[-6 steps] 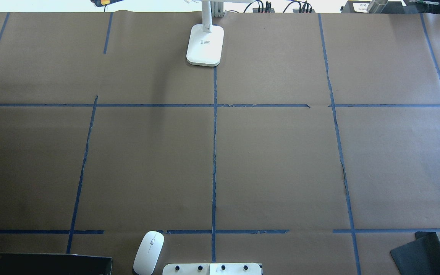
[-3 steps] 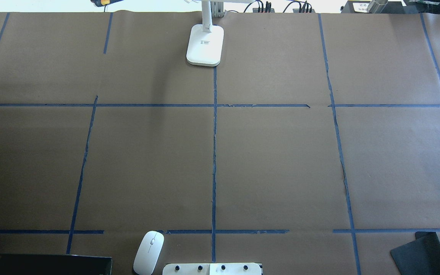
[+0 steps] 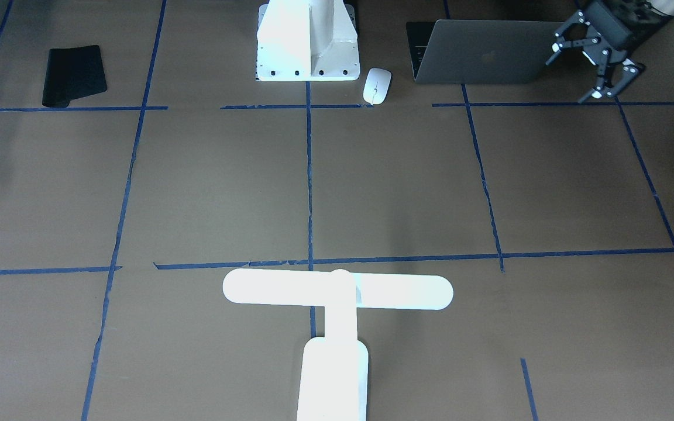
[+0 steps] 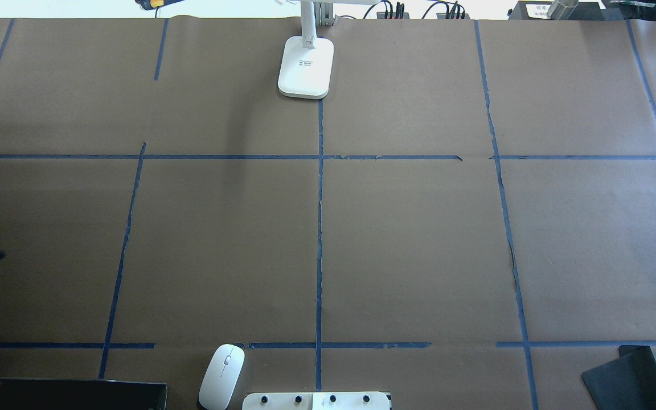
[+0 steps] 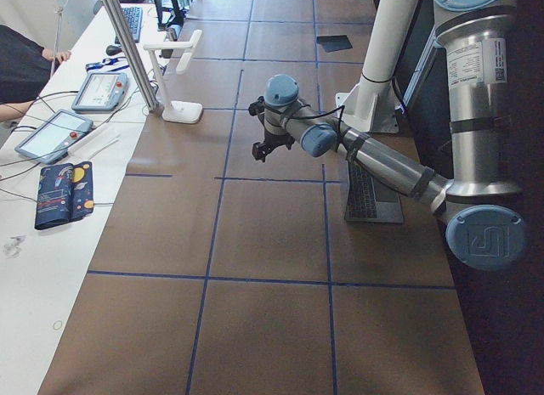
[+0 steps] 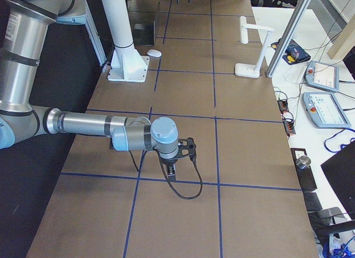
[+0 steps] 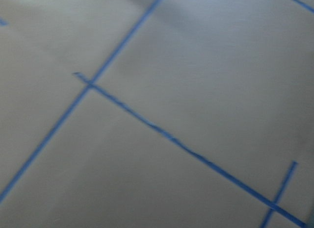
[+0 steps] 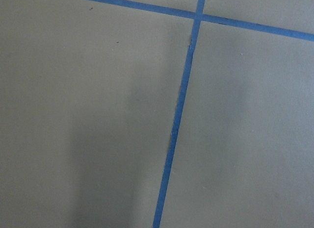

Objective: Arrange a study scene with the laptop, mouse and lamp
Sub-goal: 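Reach the left gripper down to the grey laptop and grasp it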

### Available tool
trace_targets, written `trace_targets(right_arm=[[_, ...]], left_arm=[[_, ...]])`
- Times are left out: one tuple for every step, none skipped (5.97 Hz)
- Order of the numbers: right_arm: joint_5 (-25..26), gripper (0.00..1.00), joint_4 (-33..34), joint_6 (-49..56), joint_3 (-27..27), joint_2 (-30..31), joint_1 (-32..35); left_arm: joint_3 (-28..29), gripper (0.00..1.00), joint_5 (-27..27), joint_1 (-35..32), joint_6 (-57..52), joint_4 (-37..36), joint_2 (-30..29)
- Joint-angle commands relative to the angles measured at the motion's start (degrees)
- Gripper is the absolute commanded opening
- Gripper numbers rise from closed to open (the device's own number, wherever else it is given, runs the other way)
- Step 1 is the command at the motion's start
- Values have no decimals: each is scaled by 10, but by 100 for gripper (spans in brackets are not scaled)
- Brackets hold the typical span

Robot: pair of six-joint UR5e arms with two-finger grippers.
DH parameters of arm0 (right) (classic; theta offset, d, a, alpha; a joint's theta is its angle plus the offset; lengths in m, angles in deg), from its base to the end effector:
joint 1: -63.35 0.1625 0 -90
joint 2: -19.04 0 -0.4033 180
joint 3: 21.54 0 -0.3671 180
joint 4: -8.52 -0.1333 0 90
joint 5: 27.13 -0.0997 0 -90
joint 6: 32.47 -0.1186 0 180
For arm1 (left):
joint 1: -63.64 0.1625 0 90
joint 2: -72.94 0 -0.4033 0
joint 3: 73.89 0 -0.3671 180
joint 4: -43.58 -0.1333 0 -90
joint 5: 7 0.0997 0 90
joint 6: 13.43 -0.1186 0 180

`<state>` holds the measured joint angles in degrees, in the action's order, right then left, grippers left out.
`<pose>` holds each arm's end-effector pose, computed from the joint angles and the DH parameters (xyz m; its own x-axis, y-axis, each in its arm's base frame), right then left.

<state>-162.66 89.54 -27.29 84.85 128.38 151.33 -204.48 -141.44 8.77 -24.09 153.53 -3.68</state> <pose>0.0366 -0.3424 0.6341 0.6914 -0.1889 0.6973 0.0979 0.9808 0.1687 0.1678 -0.3258 0.3715 0.2111 0.9193 -0.3322 -0.4379 0.3928 0.8087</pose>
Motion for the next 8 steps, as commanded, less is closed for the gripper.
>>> trace_targets(right_arm=[[0,100,0,0,-1,0,0],[1,100,-1,1,-1,1,0],[1,100,0,1,-1,1,0],[1,100,-1,1,-1,0,0],[2,100,0,0,-2,0,0],[2,100,1,0,-2,0,0],[2,100,1,1,-2,0,0],[2,100,1,1,-2,1,0]], left_arm=[[-14,100,61,115,2,82,58],[-15,100,61,149,2,93,64],[-21,100,53,168,4,95,66],[-45,100,12,166,5,93,72],[-54,100,-14,165,5,94,79],[-55,100,-19,166,5,94,82],[-54,99,-16,185,2,95,97],[-53,98,-6,208,2,94,109]])
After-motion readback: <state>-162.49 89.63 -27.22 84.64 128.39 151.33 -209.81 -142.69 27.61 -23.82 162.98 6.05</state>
